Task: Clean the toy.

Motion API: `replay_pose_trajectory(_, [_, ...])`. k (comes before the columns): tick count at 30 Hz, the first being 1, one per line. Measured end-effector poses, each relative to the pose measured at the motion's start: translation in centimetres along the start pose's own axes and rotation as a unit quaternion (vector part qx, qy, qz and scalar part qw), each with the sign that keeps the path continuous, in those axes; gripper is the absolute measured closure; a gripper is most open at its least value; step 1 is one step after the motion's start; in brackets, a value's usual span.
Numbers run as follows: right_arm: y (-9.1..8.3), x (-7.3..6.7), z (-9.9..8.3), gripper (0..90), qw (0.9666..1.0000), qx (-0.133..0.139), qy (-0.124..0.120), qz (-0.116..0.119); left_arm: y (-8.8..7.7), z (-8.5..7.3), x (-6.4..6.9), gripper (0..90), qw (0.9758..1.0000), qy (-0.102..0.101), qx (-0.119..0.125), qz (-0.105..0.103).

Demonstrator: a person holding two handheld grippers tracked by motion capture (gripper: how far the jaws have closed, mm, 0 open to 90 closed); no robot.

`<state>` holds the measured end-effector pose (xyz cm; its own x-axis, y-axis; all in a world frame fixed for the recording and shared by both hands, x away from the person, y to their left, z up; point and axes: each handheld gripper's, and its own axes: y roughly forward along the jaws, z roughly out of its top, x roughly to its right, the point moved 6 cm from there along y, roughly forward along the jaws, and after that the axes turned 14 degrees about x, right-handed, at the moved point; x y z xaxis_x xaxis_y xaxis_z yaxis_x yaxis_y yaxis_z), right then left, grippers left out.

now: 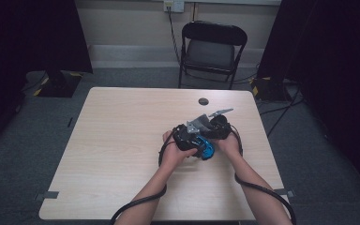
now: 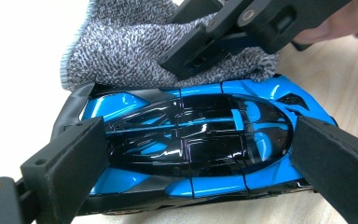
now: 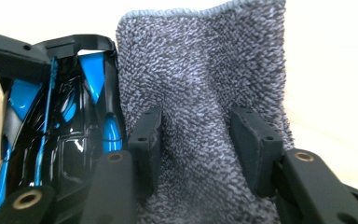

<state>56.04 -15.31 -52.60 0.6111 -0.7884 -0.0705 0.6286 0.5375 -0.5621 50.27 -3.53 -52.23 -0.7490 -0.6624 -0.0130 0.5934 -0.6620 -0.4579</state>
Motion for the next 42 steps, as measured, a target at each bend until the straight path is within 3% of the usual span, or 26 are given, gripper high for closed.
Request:
replay_pose_trajectory(5, [0.2, -0.1, -0.2, 67.4, 0.9999, 0.004, 0.015, -0.004, 0.0, -0.1, 0.0, 3.7, 1.0000, 0.002, 0.002, 0.001])
replay_pose_trajectory(11, [0.1, -0.1, -0.1, 77.9, 0.9996, -0.003, 0.018, 0.020, 0.0, 0.0, -0.1, 3.8, 1.0000, 0.002, 0.001, 0.002])
replay_pose_trajectory(20, [-0.7, 0.1, -0.4, 78.9, 0.9984, -0.019, 0.003, 0.053, -0.1, -0.1, -0.2, 5.6, 1.0000, 0.005, 0.003, -0.001])
replay_pose_trajectory(23, [-1.1, 0.3, -0.6, 78.9, 0.9978, -0.021, -0.001, 0.063, -0.2, -0.2, -0.4, 4.9, 1.0000, -0.005, 0.004, -0.001])
replay_pose_trajectory(42, [-3.9, 1.0, -2.3, 78.7, 0.9969, -0.019, 0.005, 0.077, -0.2, -0.1, -0.4, 5.3, 1.0000, -0.003, -0.003, -0.006])
